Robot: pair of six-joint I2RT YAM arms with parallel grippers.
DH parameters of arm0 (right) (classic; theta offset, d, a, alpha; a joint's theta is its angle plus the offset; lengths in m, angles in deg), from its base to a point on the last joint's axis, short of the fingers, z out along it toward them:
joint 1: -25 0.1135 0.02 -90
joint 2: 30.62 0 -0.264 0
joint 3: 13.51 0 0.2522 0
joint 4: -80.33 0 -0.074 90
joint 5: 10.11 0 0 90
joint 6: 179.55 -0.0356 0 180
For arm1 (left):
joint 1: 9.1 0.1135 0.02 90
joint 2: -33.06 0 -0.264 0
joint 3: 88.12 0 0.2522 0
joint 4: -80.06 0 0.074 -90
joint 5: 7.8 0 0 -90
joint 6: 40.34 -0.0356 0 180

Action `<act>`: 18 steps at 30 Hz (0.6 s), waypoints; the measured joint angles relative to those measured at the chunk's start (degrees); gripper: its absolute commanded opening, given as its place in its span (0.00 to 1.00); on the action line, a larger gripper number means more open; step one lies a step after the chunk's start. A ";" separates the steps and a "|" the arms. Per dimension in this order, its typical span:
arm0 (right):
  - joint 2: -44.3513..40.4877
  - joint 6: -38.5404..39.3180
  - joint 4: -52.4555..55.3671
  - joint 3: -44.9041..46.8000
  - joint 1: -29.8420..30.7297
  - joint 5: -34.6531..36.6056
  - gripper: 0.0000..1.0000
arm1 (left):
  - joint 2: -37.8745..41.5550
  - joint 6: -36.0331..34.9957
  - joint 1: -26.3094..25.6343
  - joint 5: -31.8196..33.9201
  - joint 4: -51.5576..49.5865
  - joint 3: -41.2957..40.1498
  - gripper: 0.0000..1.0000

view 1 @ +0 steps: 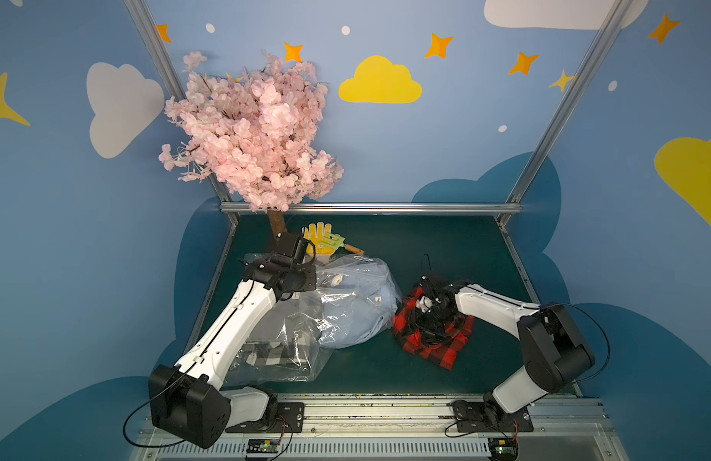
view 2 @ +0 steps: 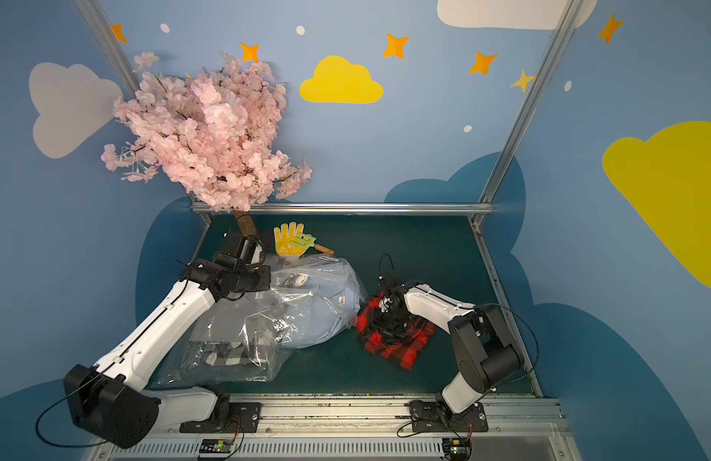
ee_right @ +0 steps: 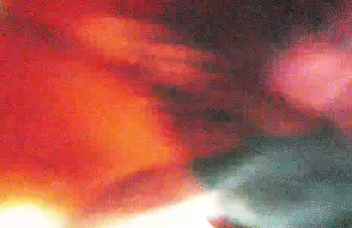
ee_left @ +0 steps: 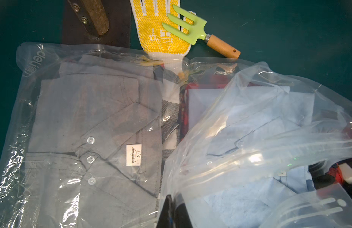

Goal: Take the shirt out of the vacuum bag
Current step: Move the shirt at the center of the board.

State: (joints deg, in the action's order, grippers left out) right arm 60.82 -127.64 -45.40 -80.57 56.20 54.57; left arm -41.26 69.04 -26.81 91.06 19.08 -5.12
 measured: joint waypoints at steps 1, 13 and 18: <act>-0.83 0.24 0.22 -0.31 -0.33 -0.39 0.71 | 0.00 -0.09 0.11 0.09 -0.11 0.00 0.07; -18.69 5.27 9.92 -8.68 -16.44 6.40 0.76 | 0.48 -1.33 0.24 -0.39 -0.39 0.00 0.07; -7.91 9.14 13.20 -15.47 -18.51 10.64 0.73 | 1.68 -1.62 0.26 -1.75 0.17 -0.57 0.07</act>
State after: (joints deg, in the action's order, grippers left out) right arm 52.91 -118.50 -32.19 -96.04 37.69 65.21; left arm -39.58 67.42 -26.55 89.31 19.25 -5.69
